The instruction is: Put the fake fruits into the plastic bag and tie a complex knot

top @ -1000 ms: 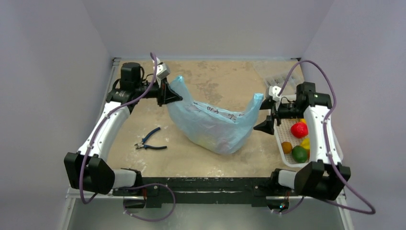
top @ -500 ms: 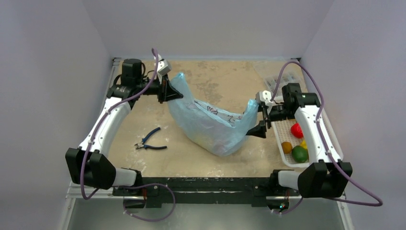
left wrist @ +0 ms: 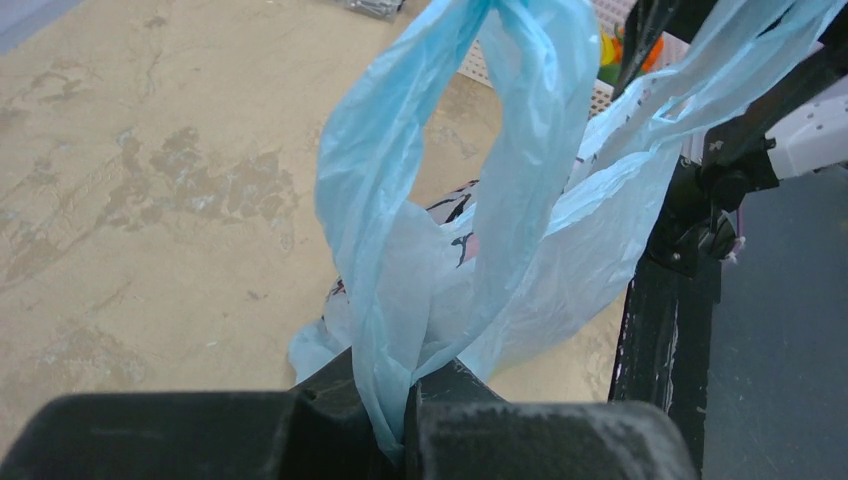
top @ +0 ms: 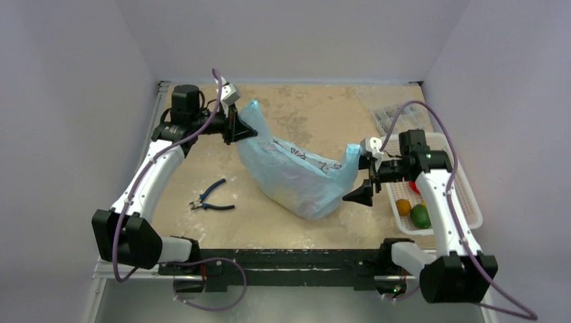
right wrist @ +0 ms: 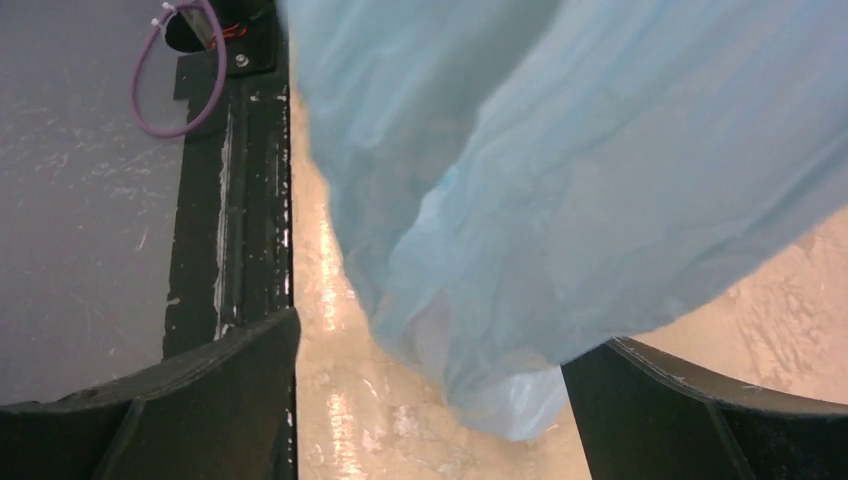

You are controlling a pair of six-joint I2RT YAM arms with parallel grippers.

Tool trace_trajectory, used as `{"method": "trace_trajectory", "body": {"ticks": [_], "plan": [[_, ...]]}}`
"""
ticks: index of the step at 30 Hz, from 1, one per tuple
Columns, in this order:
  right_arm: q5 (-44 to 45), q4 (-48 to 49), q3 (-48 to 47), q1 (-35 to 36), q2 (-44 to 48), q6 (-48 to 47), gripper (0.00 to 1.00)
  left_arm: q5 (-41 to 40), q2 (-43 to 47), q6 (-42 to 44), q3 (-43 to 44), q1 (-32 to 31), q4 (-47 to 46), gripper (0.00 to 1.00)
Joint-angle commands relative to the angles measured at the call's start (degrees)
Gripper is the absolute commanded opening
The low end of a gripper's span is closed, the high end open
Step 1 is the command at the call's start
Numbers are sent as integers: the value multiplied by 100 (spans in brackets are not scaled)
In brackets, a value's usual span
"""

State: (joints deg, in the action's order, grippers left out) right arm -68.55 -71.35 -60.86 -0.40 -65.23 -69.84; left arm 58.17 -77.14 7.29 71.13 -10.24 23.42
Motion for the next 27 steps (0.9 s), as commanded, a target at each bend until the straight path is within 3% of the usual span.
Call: {"method": "trace_trajectory", "body": {"ticks": [1,7,11,12,14,15,16,17,21,23,25,27], "plan": [[64,2206,714,-4,954,2533,99,-364,306,-557,-287,57,-717,0],[242,3434,1021,-4,1186,4200,99,-381,418,-768,-408,49,-837,0],[665,5522,1544,225,1432,6604,95,-355,529,-907,-495,40,-886,0],[748,5868,1600,284,1444,6795,86,-329,559,-906,-522,40,-899,0],[743,6189,1592,416,1353,7092,55,-182,634,-826,-547,20,-865,0],[680,6172,1519,429,1259,7044,26,-71,676,-476,-496,-23,-732,0],[711,6054,1414,430,1178,7015,4,-2,727,-41,-397,-106,-406,0],[676,6062,1329,429,1100,7011,0,50,769,481,-284,-208,-30,0],[609,5325,676,599,634,5917,0,254,763,2462,261,-607,1473,0],[841,4215,174,907,299,5090,0,218,632,3543,645,-957,2367,0],[1125,3834,-141,1173,46,4952,0,78,503,4483,964,-1316,3113,0],[1302,3797,-340,1349,-151,5122,0,-40,436,4817,1106,-1650,3241,0]]}}
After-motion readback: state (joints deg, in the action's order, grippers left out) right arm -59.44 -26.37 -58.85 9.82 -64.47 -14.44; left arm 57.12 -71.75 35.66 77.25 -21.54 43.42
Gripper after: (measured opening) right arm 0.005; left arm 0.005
